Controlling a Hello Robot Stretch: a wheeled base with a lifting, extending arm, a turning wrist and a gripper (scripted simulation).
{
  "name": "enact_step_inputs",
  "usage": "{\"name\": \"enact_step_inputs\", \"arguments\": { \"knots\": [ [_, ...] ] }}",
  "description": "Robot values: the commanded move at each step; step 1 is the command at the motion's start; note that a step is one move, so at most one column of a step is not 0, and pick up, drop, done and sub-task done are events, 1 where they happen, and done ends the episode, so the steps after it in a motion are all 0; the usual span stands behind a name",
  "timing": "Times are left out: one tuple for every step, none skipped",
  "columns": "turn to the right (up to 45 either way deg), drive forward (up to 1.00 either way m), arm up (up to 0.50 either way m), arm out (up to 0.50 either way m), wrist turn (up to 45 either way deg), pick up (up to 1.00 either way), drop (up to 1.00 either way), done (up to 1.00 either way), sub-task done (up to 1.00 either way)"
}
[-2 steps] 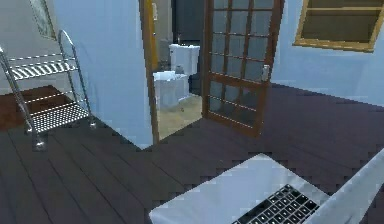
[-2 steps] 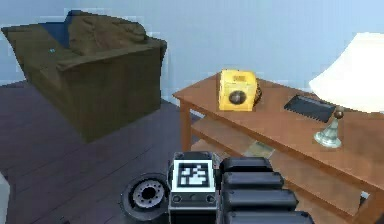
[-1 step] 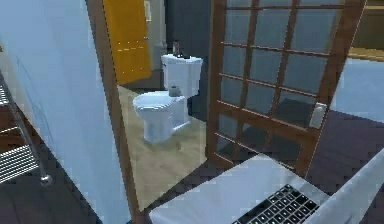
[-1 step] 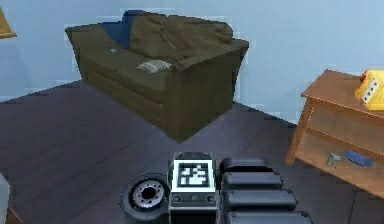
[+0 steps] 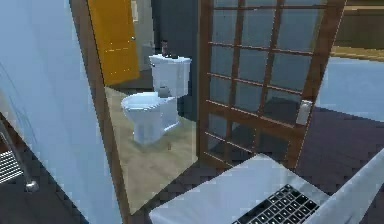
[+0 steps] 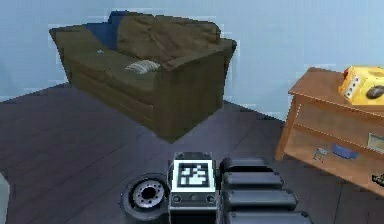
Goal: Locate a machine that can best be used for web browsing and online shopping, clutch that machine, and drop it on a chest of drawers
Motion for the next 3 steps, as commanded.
{"name": "enact_step_inputs", "arguments": {
  "knots": [
    [0.0, 1.0, 0.0, 0.0, 0.0, 0.0, 0.0, 0.0, 0.0],
    [-45.0, 0.0, 0.0, 0.0, 0.0, 0.0, 0.0, 0.0, 0.0],
    [-3.0, 0.0, 0.0, 0.0, 0.0, 0.0, 0.0, 0.0, 0.0]
  ]
}}
